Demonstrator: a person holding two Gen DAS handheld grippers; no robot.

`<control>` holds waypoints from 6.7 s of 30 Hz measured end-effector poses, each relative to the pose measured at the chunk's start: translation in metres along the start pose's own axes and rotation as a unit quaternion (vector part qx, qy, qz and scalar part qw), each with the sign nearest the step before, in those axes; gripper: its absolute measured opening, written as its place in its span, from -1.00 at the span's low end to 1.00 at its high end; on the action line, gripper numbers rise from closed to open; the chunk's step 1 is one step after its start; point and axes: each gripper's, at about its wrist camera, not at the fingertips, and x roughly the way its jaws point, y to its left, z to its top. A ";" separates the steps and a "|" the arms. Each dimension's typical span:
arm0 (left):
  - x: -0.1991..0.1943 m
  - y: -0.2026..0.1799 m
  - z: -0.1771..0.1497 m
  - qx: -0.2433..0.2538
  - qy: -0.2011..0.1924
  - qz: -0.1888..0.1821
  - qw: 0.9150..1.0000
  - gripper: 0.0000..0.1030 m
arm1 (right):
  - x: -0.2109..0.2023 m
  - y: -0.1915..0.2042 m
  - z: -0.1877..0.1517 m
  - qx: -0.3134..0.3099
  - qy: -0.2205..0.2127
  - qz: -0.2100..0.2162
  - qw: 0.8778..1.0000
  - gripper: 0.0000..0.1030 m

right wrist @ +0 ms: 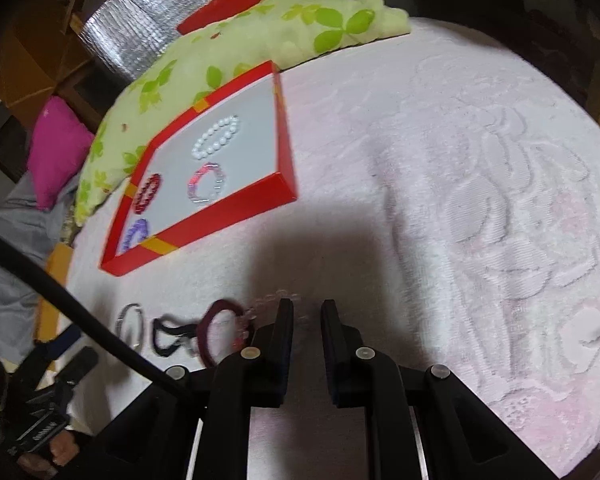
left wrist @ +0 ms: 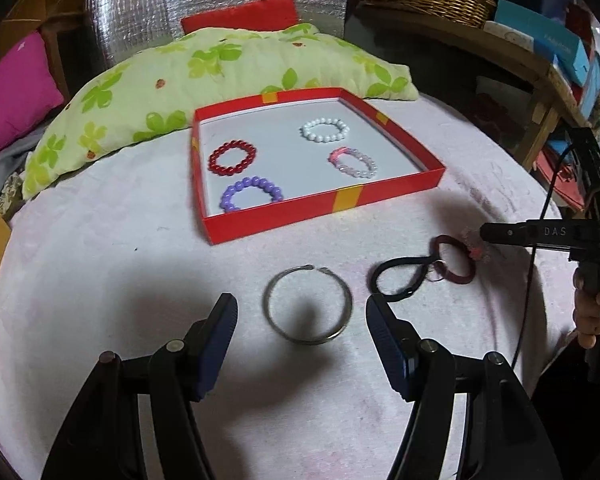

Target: Organize jewelry

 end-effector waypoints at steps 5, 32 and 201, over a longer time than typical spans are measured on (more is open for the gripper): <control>0.002 -0.009 0.000 0.021 -0.001 -0.004 1.000 0.31 | -0.001 0.001 0.000 0.004 0.003 0.003 1.000 -0.66; 0.038 -0.063 0.026 0.175 -0.004 -0.132 0.976 0.31 | 0.008 -0.005 0.000 0.005 0.001 -0.026 1.000 -0.81; 0.017 0.028 -0.014 0.011 0.056 0.084 0.995 0.35 | 0.000 0.046 -0.003 -0.034 0.002 0.030 0.999 0.00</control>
